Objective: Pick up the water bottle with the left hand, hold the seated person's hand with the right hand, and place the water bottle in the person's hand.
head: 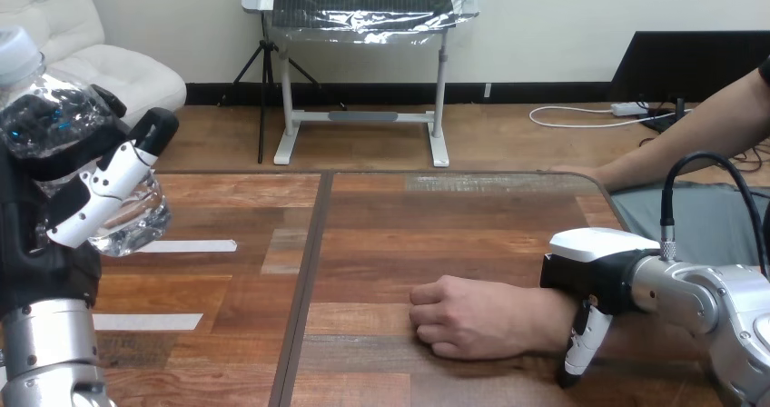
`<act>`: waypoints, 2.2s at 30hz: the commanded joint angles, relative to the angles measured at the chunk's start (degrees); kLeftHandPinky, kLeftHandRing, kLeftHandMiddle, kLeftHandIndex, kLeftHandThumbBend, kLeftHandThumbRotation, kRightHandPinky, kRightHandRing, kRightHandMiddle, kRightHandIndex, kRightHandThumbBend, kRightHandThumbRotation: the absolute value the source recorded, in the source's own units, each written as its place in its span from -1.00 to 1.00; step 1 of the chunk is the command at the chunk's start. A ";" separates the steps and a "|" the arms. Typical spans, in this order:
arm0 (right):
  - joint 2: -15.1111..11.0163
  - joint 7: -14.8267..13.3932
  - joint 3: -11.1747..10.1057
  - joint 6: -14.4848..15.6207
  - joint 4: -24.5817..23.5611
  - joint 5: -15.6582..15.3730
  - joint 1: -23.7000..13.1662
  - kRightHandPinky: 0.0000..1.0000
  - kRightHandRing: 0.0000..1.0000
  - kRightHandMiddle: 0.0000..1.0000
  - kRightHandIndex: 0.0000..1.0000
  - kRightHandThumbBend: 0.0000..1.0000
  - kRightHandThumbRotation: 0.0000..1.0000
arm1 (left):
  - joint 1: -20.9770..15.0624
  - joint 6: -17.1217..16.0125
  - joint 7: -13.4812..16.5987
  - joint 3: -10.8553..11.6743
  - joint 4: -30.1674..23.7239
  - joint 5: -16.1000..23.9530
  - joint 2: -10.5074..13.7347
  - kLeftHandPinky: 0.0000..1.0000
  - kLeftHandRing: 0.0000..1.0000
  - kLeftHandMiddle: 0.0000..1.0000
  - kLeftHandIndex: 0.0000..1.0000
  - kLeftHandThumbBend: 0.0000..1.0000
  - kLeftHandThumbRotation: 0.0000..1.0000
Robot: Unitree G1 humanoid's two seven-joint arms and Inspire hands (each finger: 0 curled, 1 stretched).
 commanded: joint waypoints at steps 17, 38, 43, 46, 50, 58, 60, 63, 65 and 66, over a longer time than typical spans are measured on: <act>-0.39 2.48 -0.04 1.84 -0.79 1.36 2.91 -0.82 -0.69 -0.56 -0.51 0.56 -0.96 | -2.65 -2.10 -0.28 -1.48 -0.78 0.64 -0.12 -0.69 -0.58 -0.46 -0.33 -0.46 -1.00; -1.51 3.83 -4.25 2.53 -3.21 5.96 1.30 -0.74 -0.64 -0.51 -0.50 0.58 -0.94 | -2.42 -4.88 -1.52 -4.31 3.77 1.40 -1.14 -0.66 -0.54 -0.43 -0.30 -0.18 -1.00; -1.80 3.86 -4.70 2.81 -3.53 6.81 0.53 -0.72 -0.61 -0.48 -0.48 0.58 -0.94 | -2.20 -5.26 -1.79 -5.95 4.77 2.73 -1.51 -0.64 -0.53 -0.41 -0.29 -0.09 -1.00; -1.95 3.89 -4.86 2.79 -3.51 7.20 0.00 -0.70 -0.59 -0.46 -0.46 0.58 -0.93 | -2.30 -5.29 -2.16 -7.01 5.30 2.52 -2.13 -0.63 -0.52 -0.41 -0.28 -0.06 -1.00; -1.97 3.57 -5.17 2.51 -3.39 7.80 -0.56 -0.68 -0.56 -0.42 -0.45 0.56 -0.92 | -2.60 -5.25 -2.85 -8.22 5.89 1.80 -2.86 -0.62 -0.51 -0.40 -0.27 -0.04 -1.00; -1.90 4.35 -5.36 2.80 -3.82 8.01 -2.22 -0.59 -0.44 -0.29 -0.31 0.54 -0.87 | -3.57 -5.97 -2.73 -10.28 7.99 4.33 -3.58 -0.61 -0.50 -0.39 -0.27 0.02 -1.00; -1.74 4.54 -5.42 2.98 -3.84 8.09 -2.65 -0.57 -0.42 -0.28 -0.29 0.54 -0.86 | -4.06 -6.46 -2.81 -10.65 8.86 4.80 -3.64 -0.60 -0.49 -0.38 -0.27 0.04 -1.00; -1.47 4.75 -5.54 3.23 -3.91 8.40 -3.20 -0.57 -0.42 -0.27 -0.26 0.54 -0.84 | -4.86 -6.78 -3.04 -11.12 9.96 4.88 -3.74 -0.58 -0.48 -0.37 -0.26 0.07 -1.00; -1.33 4.94 -5.56 3.41 -3.93 8.67 -3.51 -0.59 -0.44 -0.30 -0.27 0.54 -0.84 | -5.30 -6.79 -3.14 -11.33 10.44 4.89 -3.81 -0.58 -0.47 -0.37 -0.26 0.09 -1.00; -1.23 5.11 -5.51 3.66 -4.12 8.73 -3.79 -0.60 -0.45 -0.31 -0.28 0.54 -0.83 | -5.67 -7.06 -3.36 -11.47 11.03 4.89 -3.78 -0.58 -0.47 -0.37 -0.26 0.10 -1.00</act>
